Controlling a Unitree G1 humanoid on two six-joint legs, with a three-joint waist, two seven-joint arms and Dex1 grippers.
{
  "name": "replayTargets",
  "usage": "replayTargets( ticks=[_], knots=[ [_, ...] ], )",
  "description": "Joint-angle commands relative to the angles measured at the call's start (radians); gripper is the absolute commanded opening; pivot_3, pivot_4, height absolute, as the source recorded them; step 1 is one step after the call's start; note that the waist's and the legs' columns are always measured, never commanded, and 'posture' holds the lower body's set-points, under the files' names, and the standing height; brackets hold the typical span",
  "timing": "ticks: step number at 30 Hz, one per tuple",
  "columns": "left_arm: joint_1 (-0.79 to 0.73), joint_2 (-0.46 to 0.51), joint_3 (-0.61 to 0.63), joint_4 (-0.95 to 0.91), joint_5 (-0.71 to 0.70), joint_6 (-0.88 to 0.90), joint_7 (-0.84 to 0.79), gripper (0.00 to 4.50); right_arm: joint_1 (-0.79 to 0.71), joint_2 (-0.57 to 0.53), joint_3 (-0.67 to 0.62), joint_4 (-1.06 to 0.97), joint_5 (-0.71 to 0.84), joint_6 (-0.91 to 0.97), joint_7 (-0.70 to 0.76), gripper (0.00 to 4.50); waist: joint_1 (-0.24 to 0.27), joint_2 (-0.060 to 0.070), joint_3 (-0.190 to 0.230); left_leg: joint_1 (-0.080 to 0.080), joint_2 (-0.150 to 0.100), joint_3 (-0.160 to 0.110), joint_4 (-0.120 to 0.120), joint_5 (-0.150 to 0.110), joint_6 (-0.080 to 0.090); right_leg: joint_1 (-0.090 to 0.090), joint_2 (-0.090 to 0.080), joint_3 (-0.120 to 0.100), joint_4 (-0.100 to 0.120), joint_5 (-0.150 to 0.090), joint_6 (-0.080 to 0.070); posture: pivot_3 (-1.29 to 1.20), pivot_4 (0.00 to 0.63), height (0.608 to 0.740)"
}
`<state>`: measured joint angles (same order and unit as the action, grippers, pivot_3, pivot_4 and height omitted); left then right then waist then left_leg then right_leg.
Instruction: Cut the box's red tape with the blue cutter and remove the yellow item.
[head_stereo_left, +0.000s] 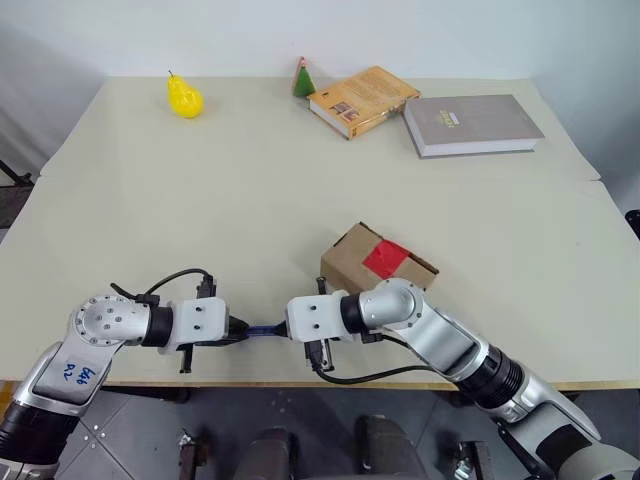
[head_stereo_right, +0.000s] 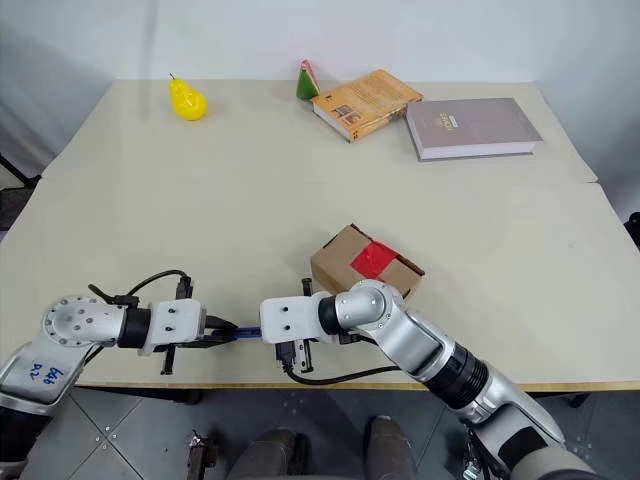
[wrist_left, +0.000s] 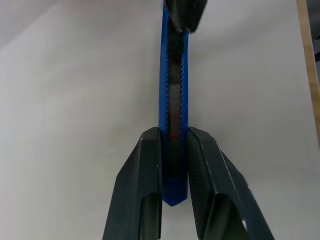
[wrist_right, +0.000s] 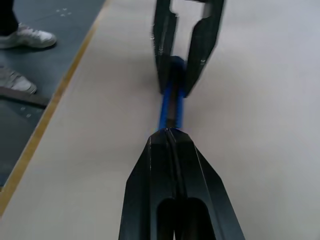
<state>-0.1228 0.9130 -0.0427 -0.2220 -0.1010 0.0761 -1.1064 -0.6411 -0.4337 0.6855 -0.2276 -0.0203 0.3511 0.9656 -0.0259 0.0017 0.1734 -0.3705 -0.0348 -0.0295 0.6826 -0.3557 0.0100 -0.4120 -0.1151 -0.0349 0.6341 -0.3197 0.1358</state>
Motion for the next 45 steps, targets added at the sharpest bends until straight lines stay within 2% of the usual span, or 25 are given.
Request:
replayTargets(
  ticks=[1,6,13,24,32,45],
  knots=[
    [0.022,0.0,-0.032,-0.013,0.009,0.01,-0.008,0.39,0.004,-0.022,0.008,0.005,-0.033,-0.056,0.04,0.03,0.0,0.0,0.0,0.0,0.0,0.0,0.0,0.0,0.0,0.0,0.0,0.0,0.0,0.0,0.0,0.0,0.15,0.74],
    [0.02,0.004,-0.037,-0.012,0.011,0.016,-0.014,0.39,0.008,-0.018,-0.021,0.045,-0.046,-0.104,0.046,0.03,-0.001,0.0,0.0,0.001,0.0,0.0,0.0,0.0,0.0,0.0,0.0,-0.001,0.001,0.0,0.0,0.0,0.15,0.74],
    [0.01,0.005,-0.049,0.015,0.025,0.006,-0.017,0.39,0.007,0.014,-0.124,0.042,0.031,-0.109,0.056,0.03,-0.001,0.0,0.0,0.001,0.0,-0.001,0.001,0.0,0.0,0.0,0.0,-0.002,0.002,0.0,0.0,0.0,0.15,0.74],
    [-0.004,0.004,-0.056,0.029,0.024,0.006,-0.022,0.39,0.039,-0.017,-0.103,0.111,-0.018,-0.171,0.11,0.03,0.0,0.0,0.0,0.001,0.0,-0.001,0.001,0.0,0.0,0.001,-0.001,-0.002,0.002,0.0,0.0,0.0,0.15,0.74],
    [-0.006,0.004,-0.048,0.04,0.018,0.019,-0.019,0.39,0.043,0.005,-0.095,0.126,-0.019,-0.178,0.135,0.03,-0.001,0.0,0.0,0.002,0.0,-0.001,0.001,0.0,0.0,0.002,0.0,-0.002,0.002,0.0,0.0,0.0,0.15,0.74],
    [-0.028,-0.009,-0.052,0.035,-0.002,0.039,-0.039,0.39,-0.021,0.151,-0.059,0.309,-0.071,-0.271,0.115,0.03,-0.003,0.001,-0.001,0.003,0.0,-0.001,0.001,0.001,0.0,0.002,0.0,-0.002,0.003,0.0,0.0,0.0,0.15,0.74]
  ],
)
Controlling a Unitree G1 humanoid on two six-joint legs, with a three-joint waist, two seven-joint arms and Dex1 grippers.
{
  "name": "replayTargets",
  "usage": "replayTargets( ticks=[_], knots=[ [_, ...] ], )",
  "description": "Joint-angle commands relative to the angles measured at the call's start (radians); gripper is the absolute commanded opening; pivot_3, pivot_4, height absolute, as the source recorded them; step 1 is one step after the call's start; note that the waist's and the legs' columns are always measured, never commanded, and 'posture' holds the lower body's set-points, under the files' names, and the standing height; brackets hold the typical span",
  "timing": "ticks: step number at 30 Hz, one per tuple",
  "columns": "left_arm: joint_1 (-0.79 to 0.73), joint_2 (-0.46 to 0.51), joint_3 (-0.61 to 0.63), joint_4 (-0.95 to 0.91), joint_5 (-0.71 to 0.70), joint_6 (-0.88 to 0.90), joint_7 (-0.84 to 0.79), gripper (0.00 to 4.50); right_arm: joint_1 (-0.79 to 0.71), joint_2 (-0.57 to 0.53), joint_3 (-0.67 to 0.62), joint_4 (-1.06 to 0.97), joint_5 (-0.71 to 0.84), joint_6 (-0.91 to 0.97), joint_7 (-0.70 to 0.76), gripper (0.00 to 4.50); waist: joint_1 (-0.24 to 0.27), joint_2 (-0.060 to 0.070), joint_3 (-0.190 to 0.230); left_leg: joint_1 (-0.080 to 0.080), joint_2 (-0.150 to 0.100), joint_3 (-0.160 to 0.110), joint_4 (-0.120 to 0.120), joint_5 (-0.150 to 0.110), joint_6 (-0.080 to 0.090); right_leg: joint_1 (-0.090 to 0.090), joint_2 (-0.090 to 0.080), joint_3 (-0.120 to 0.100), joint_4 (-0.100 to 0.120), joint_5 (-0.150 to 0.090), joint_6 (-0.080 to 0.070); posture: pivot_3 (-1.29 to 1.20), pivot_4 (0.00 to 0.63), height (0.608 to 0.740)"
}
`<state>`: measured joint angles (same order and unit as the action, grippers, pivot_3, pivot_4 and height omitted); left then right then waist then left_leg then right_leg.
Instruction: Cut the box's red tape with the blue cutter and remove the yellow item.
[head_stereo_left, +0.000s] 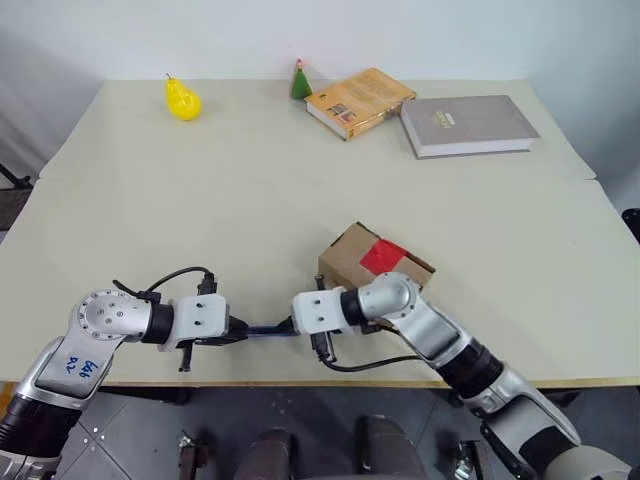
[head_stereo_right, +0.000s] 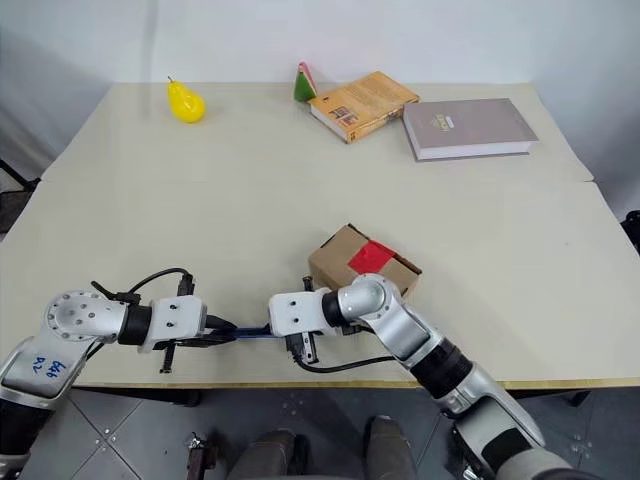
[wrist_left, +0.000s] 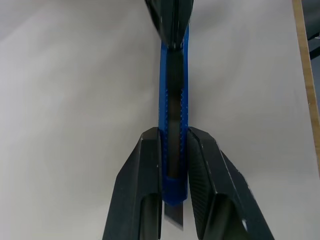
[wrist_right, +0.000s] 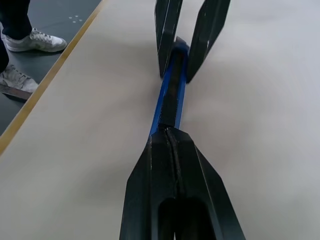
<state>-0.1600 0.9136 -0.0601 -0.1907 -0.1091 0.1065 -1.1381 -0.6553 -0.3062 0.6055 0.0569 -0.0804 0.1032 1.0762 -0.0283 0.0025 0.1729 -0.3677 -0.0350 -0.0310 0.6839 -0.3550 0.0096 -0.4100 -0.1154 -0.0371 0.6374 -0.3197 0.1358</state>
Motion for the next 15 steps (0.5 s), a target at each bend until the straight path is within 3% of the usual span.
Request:
replayTargets(
  ticks=[1,10,13,15],
  knots=[
    [0.009,-0.01,-0.035,0.003,0.006,0.009,-0.007,0.39,-0.01,0.032,0.023,0.03,-0.013,-0.026,0.005,0.03,0.0,0.0,0.0,0.0,0.0,0.0,0.0,0.0,0.0,0.0,0.0,0.0,0.0,0.0,0.0,0.0,0.15,0.74],
    [0.021,-0.018,-0.029,0.009,0.006,0.007,0.006,0.39,0.006,0.054,-0.005,0.001,0.004,-0.006,0.007,0.03,0.0,0.0,0.0,0.0,0.0,0.0,0.0,0.0,0.0,0.0,0.0,0.0,0.0,0.0,0.0,0.0,0.15,0.74],
    [0.027,-0.028,-0.003,0.02,0.0,0.007,0.031,0.39,0.005,0.073,-0.09,-0.073,0.076,0.114,-0.021,0.03,0.001,0.0,0.0,0.0,0.0,0.0,0.0,0.0,0.0,0.0,0.0,0.0,0.0,0.0,0.0,0.0,0.15,0.74],
    [0.038,-0.025,0.043,0.062,-0.004,-0.036,0.051,0.39,-0.023,0.05,-0.21,-0.192,0.195,0.338,-0.024,0.19,0.002,0.0,0.0,-0.001,0.0,-0.001,0.0,0.0,0.0,0.0,0.0,0.0,0.001,0.0,0.0,0.0,0.15,0.74]
  ],
)
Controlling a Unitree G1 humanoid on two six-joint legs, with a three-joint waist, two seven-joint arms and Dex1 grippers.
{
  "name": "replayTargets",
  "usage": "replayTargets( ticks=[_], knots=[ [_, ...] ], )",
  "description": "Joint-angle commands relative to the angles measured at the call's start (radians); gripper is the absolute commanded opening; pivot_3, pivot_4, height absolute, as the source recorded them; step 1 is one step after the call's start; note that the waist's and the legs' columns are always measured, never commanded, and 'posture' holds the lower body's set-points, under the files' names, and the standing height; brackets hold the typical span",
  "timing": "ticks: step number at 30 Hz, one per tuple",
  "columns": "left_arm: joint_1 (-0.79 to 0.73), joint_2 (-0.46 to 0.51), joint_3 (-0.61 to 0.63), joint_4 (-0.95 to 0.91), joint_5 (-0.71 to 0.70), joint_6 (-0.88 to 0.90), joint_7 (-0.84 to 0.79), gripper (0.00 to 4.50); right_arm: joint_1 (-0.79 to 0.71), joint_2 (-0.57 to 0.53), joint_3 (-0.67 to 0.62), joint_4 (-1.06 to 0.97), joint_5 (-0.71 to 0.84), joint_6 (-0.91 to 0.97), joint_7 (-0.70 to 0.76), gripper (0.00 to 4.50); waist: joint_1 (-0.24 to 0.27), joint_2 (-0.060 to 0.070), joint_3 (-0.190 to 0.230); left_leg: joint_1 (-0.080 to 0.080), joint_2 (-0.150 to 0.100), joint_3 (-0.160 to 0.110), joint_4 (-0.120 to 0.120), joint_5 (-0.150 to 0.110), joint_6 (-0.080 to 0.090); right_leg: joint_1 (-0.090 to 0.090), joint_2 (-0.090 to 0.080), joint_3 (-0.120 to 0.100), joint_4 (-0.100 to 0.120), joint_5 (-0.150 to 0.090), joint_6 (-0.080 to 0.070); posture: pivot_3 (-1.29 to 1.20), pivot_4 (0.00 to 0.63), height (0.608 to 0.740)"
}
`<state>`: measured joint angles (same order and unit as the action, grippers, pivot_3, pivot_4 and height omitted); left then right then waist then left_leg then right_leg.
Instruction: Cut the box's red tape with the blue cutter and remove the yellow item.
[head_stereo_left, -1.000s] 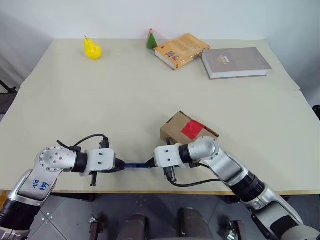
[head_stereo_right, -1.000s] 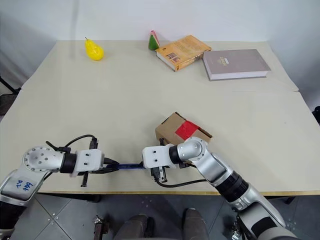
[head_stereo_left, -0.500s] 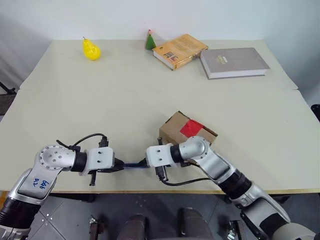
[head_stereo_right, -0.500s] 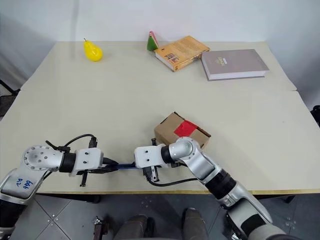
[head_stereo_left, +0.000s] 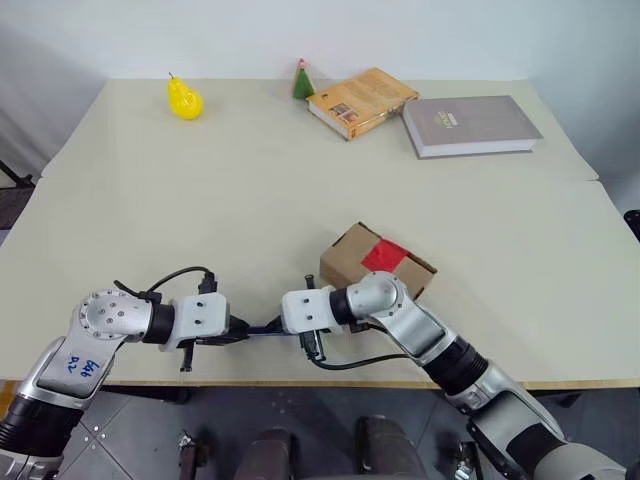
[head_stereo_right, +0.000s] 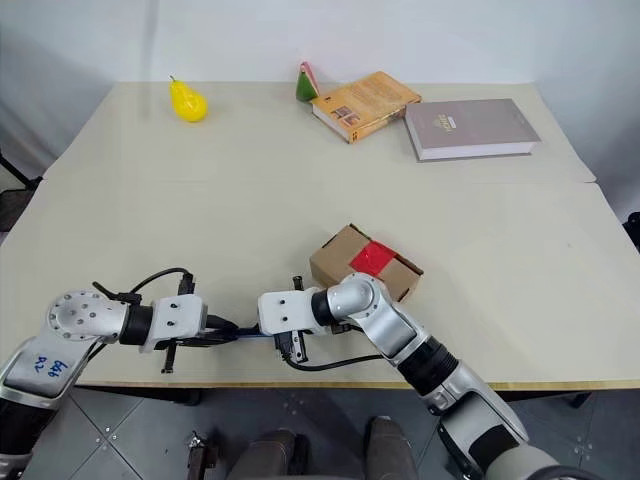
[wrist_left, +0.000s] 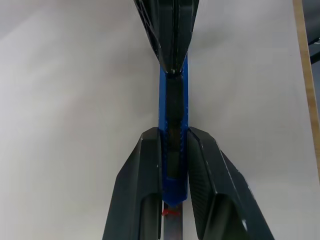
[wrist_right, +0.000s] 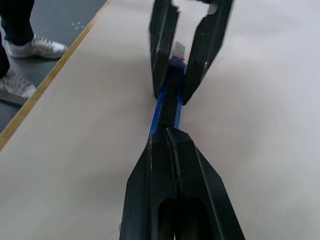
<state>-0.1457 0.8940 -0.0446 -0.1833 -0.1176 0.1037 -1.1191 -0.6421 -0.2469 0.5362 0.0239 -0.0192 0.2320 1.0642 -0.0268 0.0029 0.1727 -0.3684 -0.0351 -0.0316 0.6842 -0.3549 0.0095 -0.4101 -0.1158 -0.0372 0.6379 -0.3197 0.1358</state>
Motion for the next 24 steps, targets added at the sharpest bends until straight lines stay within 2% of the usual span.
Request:
replayTargets(
  ticks=[1,3,5,9,13,18,21,24],
  knots=[
    [0.027,-0.005,0.044,0.074,0.005,-0.056,0.039,0.39,-0.05,-0.026,-0.183,-0.206,0.179,0.305,-0.01,0.39,0.001,0.0,0.0,-0.001,0.0,0.0,0.0,0.0,0.0,0.0,0.0,0.0,0.0,0.0,0.0,0.0,0.15,0.74],
    [0.024,-0.013,0.07,0.101,-0.002,-0.097,0.055,0.39,-0.099,-0.099,-0.209,-0.269,0.196,0.543,-0.016,0.91,0.001,0.0,0.0,-0.001,0.0,-0.001,0.001,0.0,0.0,0.0,0.0,-0.001,0.0,0.0,0.0,0.0,0.15,0.74],
    [0.011,-0.032,0.096,0.122,-0.016,-0.123,0.085,0.39,-0.144,-0.156,-0.229,-0.291,0.232,0.648,-0.002,1.66,0.001,0.0,0.0,-0.001,0.0,-0.002,0.001,0.0,0.0,0.0,-0.001,-0.001,0.0,0.0,0.0,0.0,0.15,0.74],
    [-0.02,-0.077,0.161,0.144,-0.049,-0.166,0.154,0.39,-0.29,-0.157,-0.393,-0.248,0.348,0.793,-0.047,2.95,-0.004,0.001,0.001,-0.003,0.002,-0.002,0.0,0.001,-0.001,-0.002,-0.001,-0.001,0.0,0.0,-0.001,0.0,0.15,0.74],
    [-0.097,-0.155,0.193,0.234,-0.074,-0.271,0.21,0.39,-0.398,-0.181,-0.414,-0.155,0.37,0.829,-0.073,4.32,-0.002,0.001,0.001,-0.003,0.003,-0.001,0.0,0.001,-0.002,-0.004,-0.001,-0.002,0.001,0.0,-0.001,0.0,0.15,0.74],
    [-0.231,-0.276,0.169,0.376,-0.033,-0.469,0.293,0.39,-0.544,-0.16,-0.444,0.023,0.384,0.902,-0.142,4.42,-0.001,-0.001,0.001,-0.003,-0.002,-0.001,0.0,0.001,-0.001,-0.003,-0.003,-0.006,0.002,0.0,-0.001,0.0,0.15,0.74],
    [-0.307,-0.364,0.139,0.443,-0.003,-0.6,0.344,0.39,-0.587,-0.167,-0.397,0.092,0.386,0.904,-0.126,4.42,-0.001,-0.001,0.0,-0.004,-0.004,-0.003,0.001,0.002,0.0,-0.004,-0.006,-0.01,0.005,0.0,0.0,0.0,0.15,0.74],
    [-0.373,-0.426,0.124,0.521,0.055,-0.688,0.426,0.39,-0.643,-0.135,-0.369,0.199,0.365,0.952,-0.172,4.42,-0.002,-0.001,0.0,-0.004,-0.006,-0.004,0.0,0.002,0.001,-0.004,-0.009,-0.015,0.006,0.0,0.0,0.0,0.15,0.74]
  ],
)
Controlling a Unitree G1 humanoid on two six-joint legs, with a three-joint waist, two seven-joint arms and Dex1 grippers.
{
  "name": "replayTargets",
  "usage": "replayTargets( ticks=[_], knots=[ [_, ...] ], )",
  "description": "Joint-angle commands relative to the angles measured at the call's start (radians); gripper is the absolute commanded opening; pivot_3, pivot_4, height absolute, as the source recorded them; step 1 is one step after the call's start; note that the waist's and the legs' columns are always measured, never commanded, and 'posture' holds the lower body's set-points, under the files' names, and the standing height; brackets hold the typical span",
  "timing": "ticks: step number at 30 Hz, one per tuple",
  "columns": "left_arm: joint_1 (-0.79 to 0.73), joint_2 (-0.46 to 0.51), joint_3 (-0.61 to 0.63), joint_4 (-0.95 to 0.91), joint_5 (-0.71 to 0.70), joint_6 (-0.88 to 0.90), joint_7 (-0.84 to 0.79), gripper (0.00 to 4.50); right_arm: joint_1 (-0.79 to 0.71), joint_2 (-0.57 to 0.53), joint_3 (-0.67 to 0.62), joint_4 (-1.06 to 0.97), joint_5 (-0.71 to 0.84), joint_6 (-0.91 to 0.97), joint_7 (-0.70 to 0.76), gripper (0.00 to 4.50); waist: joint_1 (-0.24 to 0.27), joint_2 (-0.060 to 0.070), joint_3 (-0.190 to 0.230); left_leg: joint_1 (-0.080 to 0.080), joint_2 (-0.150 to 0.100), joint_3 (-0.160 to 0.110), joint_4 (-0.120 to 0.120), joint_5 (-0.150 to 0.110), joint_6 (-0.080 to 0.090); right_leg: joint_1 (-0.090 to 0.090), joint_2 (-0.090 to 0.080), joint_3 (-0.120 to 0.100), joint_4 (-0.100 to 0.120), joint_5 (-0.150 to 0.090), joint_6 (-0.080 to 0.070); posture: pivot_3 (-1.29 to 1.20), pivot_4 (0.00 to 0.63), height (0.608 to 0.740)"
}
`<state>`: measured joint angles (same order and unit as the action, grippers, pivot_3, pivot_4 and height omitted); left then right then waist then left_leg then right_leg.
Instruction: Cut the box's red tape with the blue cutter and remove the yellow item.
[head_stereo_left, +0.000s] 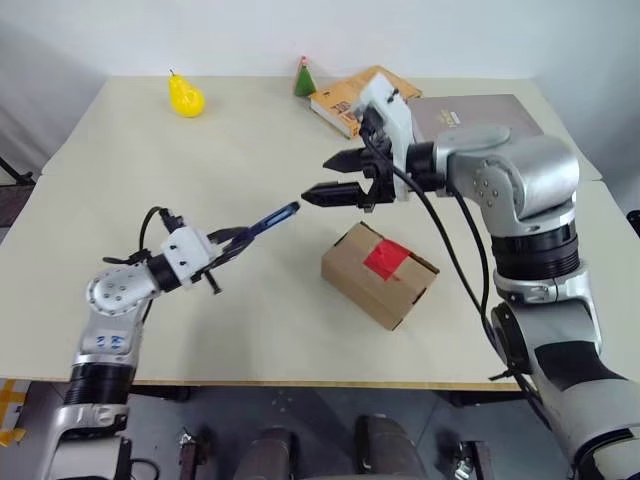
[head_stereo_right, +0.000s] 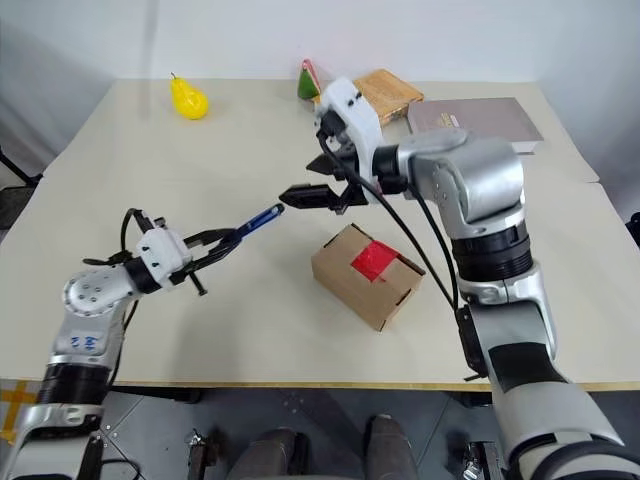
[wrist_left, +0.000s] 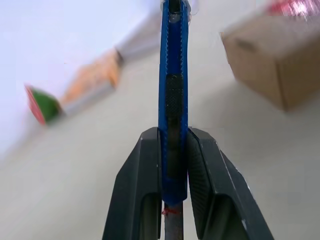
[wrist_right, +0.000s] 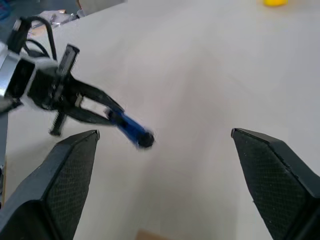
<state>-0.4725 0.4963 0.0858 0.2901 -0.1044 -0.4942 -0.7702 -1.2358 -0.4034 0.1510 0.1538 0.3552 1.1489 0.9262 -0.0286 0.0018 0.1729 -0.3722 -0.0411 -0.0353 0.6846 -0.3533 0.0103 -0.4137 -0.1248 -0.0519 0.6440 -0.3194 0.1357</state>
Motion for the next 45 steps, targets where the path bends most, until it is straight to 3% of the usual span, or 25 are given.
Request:
replayTargets(
  ticks=[1,8,21,25,35,40,45],
  knots=[
    [-0.059,-0.04,-0.015,0.067,0.051,-0.115,0.086,0.39,-0.063,0.031,0.023,0.097,-0.012,0.04,-0.041,4.42,-0.003,0.0,0.0,0.0,-0.001,0.0,0.0,0.0,0.0,0.0,-0.001,-0.001,0.0,0.0,0.0,0.0,0.15,0.74],
    [-0.148,-0.066,-0.054,0.209,0.156,-0.274,0.204,0.39,-0.149,0.053,0.09,0.251,-0.01,0.07,-0.014,4.42,-0.009,0.0,0.0,0.0,-0.001,0.001,0.0,0.0,0.0,-0.001,-0.004,-0.011,0.001,0.0,0.0,0.0,0.15,0.74],
    [-0.135,-0.053,-0.079,0.202,0.122,-0.264,0.203,0.39,-0.214,0.089,0.072,0.397,-0.026,0.021,-0.025,4.42,-0.003,0.0,0.0,-0.001,-0.002,0.0,0.0,0.0,0.0,-0.001,-0.007,-0.014,0.001,0.0,0.0,0.0,0.15,0.74],
    [-0.131,-0.051,-0.081,0.196,0.111,-0.251,0.199,0.39,-0.214,0.082,0.087,0.396,-0.031,-0.014,-0.004,3.54,-0.004,0.0,0.0,-0.001,-0.002,-0.001,0.0,0.0,0.0,-0.001,-0.006,-0.014,0.001,0.0,0.0,0.0,0.15,0.74],
    [-0.13,-0.045,-0.066,0.177,0.095,-0.215,0.208,0.39,-0.191,0.05,0.145,0.353,-0.043,-0.006,0.06,0.14,-0.003,0.0,0.0,-0.001,-0.002,-0.001,0.0,0.0,0.0,-0.001,-0.006,-0.014,0.001,0.0,0.0,0.0,0.15,0.74],
    [-0.14,-0.04,-0.055,0.18,0.098,-0.155,0.224,0.39,-0.178,0.029,0.173,0.338,-0.055,-0.018,0.075,0.16,-0.002,0.0,0.0,-0.001,-0.002,-0.002,0.0,0.0,0.0,-0.001,-0.007,-0.015,0.001,0.0,0.0,0.0,0.15,0.74],
    [-0.131,-0.017,-0.038,0.118,0.084,0.081,0.225,1.98,-0.181,0.024,0.102,0.341,-0.056,-0.061,0.02,0.16,-0.004,0.0,0.0,-0.002,-0.002,-0.002,0.0,0.0,0.0,-0.001,-0.006,-0.015,0.001,0.0,0.0,0.0,0.15,0.74]
  ],
)
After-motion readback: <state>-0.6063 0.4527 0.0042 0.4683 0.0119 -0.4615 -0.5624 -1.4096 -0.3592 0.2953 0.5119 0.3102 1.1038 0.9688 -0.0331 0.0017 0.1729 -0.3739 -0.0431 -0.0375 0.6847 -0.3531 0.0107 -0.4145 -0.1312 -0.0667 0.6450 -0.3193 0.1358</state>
